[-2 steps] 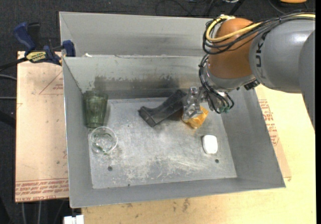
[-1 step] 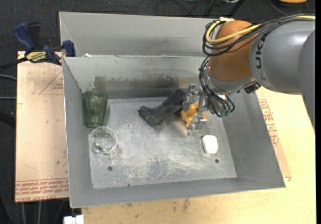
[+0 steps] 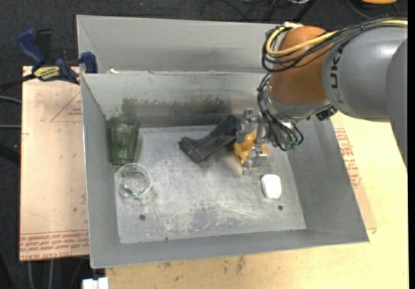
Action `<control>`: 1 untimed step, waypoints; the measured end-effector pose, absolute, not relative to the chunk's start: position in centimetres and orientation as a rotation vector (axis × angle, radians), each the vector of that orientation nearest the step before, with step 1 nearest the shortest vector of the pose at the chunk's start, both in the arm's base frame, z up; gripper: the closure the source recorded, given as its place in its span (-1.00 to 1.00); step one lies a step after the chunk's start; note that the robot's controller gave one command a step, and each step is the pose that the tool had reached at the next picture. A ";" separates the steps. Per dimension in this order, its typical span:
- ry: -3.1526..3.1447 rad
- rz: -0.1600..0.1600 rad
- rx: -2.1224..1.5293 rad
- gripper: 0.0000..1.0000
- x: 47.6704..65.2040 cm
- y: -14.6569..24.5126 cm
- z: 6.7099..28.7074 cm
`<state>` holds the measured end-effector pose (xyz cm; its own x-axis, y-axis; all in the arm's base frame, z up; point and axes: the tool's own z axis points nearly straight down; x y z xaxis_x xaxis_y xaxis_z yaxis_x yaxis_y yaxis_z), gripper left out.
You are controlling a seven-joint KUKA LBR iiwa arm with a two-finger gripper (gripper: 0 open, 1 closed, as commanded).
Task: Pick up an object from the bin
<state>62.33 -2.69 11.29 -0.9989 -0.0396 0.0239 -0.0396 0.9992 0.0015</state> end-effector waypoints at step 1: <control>-3.120 -0.006 0.172 -1.00 61.5 -3.4 12.9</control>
Offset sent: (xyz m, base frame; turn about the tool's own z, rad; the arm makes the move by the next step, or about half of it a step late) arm 0.0207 -0.0321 -0.0429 0.1472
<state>61.45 -3.36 12.86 -0.9938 -0.1099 0.0166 -0.1098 0.9939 0.0050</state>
